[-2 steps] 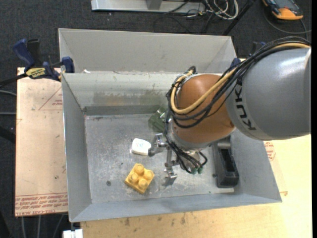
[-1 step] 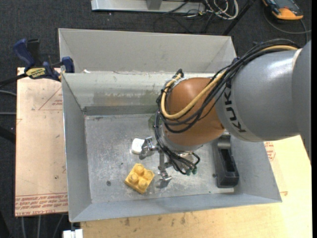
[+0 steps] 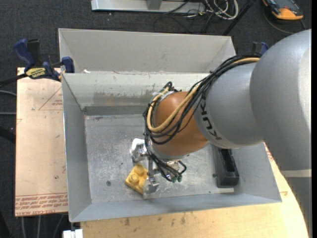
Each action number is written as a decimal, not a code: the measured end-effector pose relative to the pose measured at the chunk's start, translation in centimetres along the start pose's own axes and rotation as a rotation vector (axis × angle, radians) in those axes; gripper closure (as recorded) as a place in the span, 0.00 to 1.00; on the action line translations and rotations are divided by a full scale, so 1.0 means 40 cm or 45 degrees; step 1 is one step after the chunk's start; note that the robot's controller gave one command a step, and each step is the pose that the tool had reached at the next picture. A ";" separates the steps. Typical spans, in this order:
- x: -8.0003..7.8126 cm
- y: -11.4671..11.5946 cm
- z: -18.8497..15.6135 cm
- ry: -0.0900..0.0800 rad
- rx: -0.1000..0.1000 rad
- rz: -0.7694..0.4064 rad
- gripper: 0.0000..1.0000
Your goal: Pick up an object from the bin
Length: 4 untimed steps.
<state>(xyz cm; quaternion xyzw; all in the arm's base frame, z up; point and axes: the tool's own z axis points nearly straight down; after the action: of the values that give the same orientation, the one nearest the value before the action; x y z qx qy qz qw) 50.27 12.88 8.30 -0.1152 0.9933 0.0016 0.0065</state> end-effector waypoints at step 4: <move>0.013 0.000 -0.041 0.022 0.001 0.009 1.00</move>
Offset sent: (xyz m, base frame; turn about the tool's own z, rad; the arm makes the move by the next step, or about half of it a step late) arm 0.0000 0.0000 0.0000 0.0000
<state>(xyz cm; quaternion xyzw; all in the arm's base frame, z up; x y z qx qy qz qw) 49.72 12.75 9.92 -0.1117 0.9937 0.0003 -0.0022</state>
